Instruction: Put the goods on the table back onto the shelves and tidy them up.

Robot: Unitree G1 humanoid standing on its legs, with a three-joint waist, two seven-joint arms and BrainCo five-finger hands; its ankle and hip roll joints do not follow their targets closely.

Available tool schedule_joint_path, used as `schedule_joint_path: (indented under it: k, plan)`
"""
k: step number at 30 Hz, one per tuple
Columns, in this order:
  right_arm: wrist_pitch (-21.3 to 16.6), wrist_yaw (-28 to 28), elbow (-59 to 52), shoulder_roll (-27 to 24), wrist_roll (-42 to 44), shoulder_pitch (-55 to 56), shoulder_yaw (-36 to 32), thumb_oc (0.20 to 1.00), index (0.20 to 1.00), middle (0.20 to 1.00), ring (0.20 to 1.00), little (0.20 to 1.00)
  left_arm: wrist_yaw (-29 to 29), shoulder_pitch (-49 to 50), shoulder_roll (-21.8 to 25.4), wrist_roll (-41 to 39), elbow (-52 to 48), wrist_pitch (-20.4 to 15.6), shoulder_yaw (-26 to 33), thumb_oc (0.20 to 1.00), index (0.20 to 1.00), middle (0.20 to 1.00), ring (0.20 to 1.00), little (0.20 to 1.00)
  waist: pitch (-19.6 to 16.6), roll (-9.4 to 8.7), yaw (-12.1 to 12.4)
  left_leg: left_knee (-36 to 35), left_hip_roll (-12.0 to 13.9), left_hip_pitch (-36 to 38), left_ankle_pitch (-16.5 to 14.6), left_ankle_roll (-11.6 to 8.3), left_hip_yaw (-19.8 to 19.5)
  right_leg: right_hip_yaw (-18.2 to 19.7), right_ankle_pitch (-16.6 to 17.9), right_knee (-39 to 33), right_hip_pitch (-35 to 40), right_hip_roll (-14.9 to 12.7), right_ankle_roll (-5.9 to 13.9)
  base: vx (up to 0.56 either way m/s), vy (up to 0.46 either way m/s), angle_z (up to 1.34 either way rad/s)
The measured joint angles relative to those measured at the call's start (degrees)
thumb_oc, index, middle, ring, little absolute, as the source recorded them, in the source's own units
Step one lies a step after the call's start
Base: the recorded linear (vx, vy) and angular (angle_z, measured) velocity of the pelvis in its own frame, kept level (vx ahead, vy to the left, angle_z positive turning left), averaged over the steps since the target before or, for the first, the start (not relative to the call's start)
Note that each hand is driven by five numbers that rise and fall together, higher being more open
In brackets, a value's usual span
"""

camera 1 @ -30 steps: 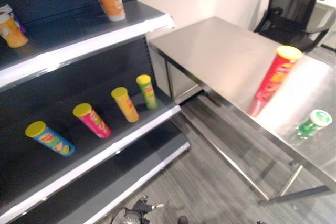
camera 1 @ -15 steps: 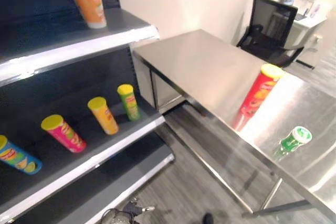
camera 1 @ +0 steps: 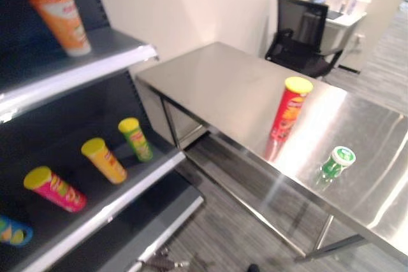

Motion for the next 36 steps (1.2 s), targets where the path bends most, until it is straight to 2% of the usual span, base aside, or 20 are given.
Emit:
schedule_joint_path:
  k: [3, 4, 7, 11, 15, 17, 19, 22, 28, 36]
  plan:
    - [0.43, 0.03, -11.77, 2.18, -7.52, -4.46, 10.63, 1.0, 1.0, 1.0, 1.0, 1.0, -0.69, 0.32, 0.42, 0.23, -2.15, 0.01, 1.56, 1.0, 1.0, 1.0, 1.0, 1.0, 0.6, -1.36, 1.7, 0.0, -0.04, 0.01, -0.03, -0.02, 3.79, 3.58, 1.39, -0.05, -1.82, 0.8, -0.27, -0.02, 0.033, -0.67]
    - [0.46, 1.16, -15.3, 2.56, -11.6, -7.64, 16.94, 1.0, 1.0, 1.0, 1.0, 1.0, -1.79, -0.06, 0.4, 0.55, -2.7, 0.01, 1.41, 1.0, 1.0, 1.0, 1.0, 1.0, 1.59, -1.84, 1.7, -0.25, -0.27, 0.04, -0.04, 0.02, 5.02, 4.79, 1.31, -0.31, -2.11, 0.65, 0.4, -0.05, 0.032, -0.59]
    - [0.61, 2.69, -16.32, 4.05, -12.55, -13.18, 22.89, 1.0, 1.0, 1.0, 1.0, 1.0, -2.58, -0.55, 0.43, 0.85, -2.67, 0.1, -0.23, 1.0, 1.0, 1.0, 1.0, 1.0, 2.08, -1.84, 2.24, -0.26, -0.51, -0.04, -0.23, 0.36, 7.39, 5.72, 1.36, -0.34, -3.15, 0.33, 0.57, -0.03, 0.018, -0.4]
    - [0.41, 8.52, -21.62, 3.9, -14.74, -16.47, 33.54, 1.0, 1.0, 1.0, 1.0, 1.0, -3.68, -1.31, 0.56, 2.69, -3.47, 0.06, -2.56, 1.0, 1.0, 1.0, 1.0, 1.0, 3.3, -1.52, 2.49, -0.26, -0.92, 0.06, 0.18, 0.42, 9.14, 6.72, 2.57, -0.34, -3.91, -0.13, 1.81, -0.02, 0.003, -0.23]
    - [-0.15, 13.24, -28.05, 4.27, -15.36, -15.79, 35.22, 1.0, 1.0, 1.0, 1.0, 1.0, -4.33, -0.91, -0.2, 2.8, -4.3, 0.03, -1.83, 1.0, 1.0, 1.0, 1.0, 1.0, 3.56, -0.73, 2.93, -0.21, -0.96, 0.33, 0.19, 0.43, 9.13, 6.66, 2.92, -0.33, -3.83, 0.3, 1.37, 0.01, -0.008, -0.03]
    - [0.09, 15.95, -28.13, 4.2, -17.66, -17.6, 40.12, 1.0, 1.0, 1.0, 1.0, 1.0, -4.44, -1.09, -0.26, 2.82, -4.3, 0.01, -1.72, 1.0, 1.0, 1.0, 1.0, 1.0, 3.74, -1.04, 3.78, -0.26, -0.73, 0.73, 0.19, 0.41, 9.83, 6.98, 3.05, -0.33, -3.66, 0.52, 1.2, 0.03, -0.046, -0.12]
    - [0.18, 17.22, -28.11, 4.02, -19.22, -17.61, 40.86, 1.0, 1.0, 1.0, 1.0, 1.0, -4.62, -0.9, -0.31, 2.82, -4.31, 0.03, -1.61, 1.0, 1.0, 1.0, 1.0, 1.0, 3.93, -1.15, 4.43, -0.26, -0.41, 0.96, 0.19, 0.4, 10.38, 6.9, 2.94, -0.34, -3.39, 0.33, 1.3, 0.01, -0.045, -0.04]
    - [0.25, 18.4, -28.02, 3.54, -19.73, -19.35, 43.06, 1.0, 1.0, 1.0, 1.0, 1.0, -4.83, -0.54, -0.53, 2.81, -4.25, 0.02, -1.54, 1.0, 1.0, 1.0, 1.0, 1.0, 3.97, -0.95, 4.44, -0.27, 0.08, 0.95, 0.16, 0.37, 9.1, 5.76, 2.6, -0.34, -2.92, 0.6, 1.25, 0.02, -0.052, 0.14]
    - [0.44, 19.23, -27.16, 3.06, -23.36, -20.1, 45.2, 1.0, 1.0, 1.0, 1.0, 1.0, -4.77, 0.02, -0.62, 2.81, -4.2, 0.02, -0.57, 1.0, 1.0, 1.0, 1.0, 1.0, 3.87, 0.18, 6.28, -0.25, 0.75, 0.85, 0.32, 0.2, 6.22, 3.04, 2.2, -0.34, -1.64, 0.74, 0.61, 0.03, -0.054, 0.24]
    - [0.82, 18.21, -21.73, 3.3, -23.81, -25.81, 50.06, 1.0, 1.0, 1.0, 1.0, 1.0, -4.28, 0.49, -0.51, 2.79, -4.28, 0.01, -0.07, 1.0, 1.0, 1.0, 1.0, 1.0, 3.68, 0.25, 7.34, -0.06, 0.91, 0.97, 0.36, 0.2, 4.11, 0.82, 1.67, -0.35, -0.65, 0.49, -0.04, 0.02, -0.046, 0.14]
